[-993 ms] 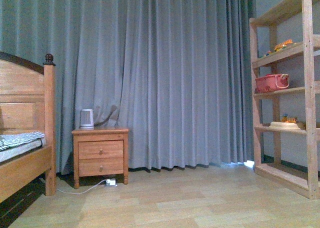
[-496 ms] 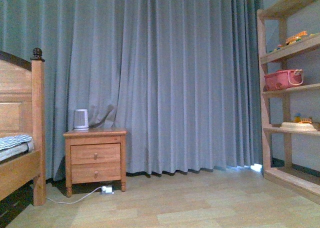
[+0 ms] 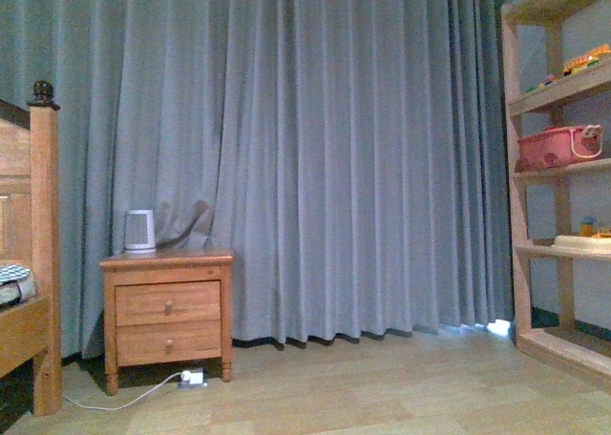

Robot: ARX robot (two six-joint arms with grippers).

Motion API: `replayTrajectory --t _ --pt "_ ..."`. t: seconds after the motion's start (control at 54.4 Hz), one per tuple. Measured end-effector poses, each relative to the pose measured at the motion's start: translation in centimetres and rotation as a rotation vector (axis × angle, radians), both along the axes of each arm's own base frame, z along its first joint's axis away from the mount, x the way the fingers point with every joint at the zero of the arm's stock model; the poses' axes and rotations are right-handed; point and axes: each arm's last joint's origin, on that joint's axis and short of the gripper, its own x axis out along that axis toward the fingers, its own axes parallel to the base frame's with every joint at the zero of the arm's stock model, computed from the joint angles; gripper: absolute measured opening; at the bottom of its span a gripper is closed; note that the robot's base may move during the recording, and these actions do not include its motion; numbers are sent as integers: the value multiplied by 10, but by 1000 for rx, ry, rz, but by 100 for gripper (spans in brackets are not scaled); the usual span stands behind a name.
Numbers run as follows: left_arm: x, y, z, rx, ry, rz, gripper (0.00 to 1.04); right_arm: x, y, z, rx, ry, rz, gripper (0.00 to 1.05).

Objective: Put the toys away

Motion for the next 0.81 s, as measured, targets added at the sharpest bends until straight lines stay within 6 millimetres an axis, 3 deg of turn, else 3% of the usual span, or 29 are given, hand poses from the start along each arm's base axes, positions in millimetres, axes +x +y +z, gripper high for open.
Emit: replayTrajectory --t 0.809 --pt "0 0 0 0 -1 0 98 0 0 0 0 0 1 6"
